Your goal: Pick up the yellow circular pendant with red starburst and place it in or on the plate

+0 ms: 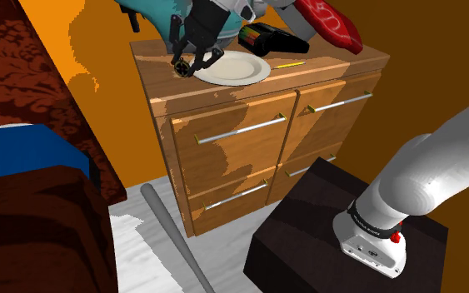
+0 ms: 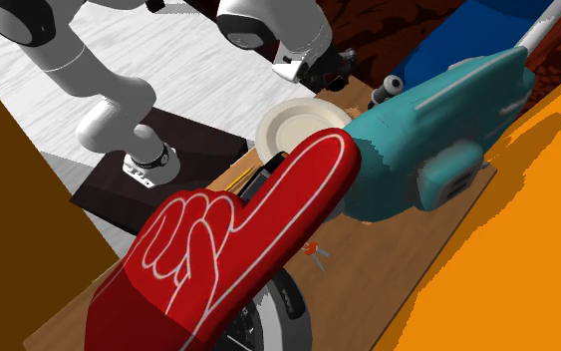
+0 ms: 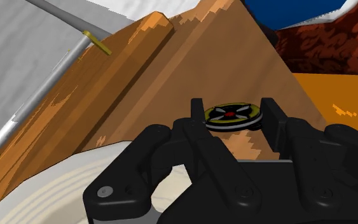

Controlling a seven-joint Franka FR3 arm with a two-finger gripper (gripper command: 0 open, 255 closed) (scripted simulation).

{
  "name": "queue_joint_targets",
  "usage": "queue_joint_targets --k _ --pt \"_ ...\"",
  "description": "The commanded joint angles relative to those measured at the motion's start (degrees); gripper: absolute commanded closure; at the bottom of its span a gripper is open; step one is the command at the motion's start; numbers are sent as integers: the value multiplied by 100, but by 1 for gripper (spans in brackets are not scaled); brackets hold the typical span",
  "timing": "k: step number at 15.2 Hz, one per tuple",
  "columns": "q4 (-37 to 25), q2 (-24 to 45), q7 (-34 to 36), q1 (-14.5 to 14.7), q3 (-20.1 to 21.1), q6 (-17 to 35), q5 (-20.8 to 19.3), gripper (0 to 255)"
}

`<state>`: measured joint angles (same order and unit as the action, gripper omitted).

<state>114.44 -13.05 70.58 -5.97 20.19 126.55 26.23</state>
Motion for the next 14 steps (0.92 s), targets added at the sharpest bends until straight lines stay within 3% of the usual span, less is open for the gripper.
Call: queue_joint_targets --k 1,11,14 --pt "-153 8 53 -15 -10 -141 -41 255" --pt "-979 86 339 -72 -42 -853 -233 255" --pt "-866 -95 52 -152 -259 -1027 -107 255"
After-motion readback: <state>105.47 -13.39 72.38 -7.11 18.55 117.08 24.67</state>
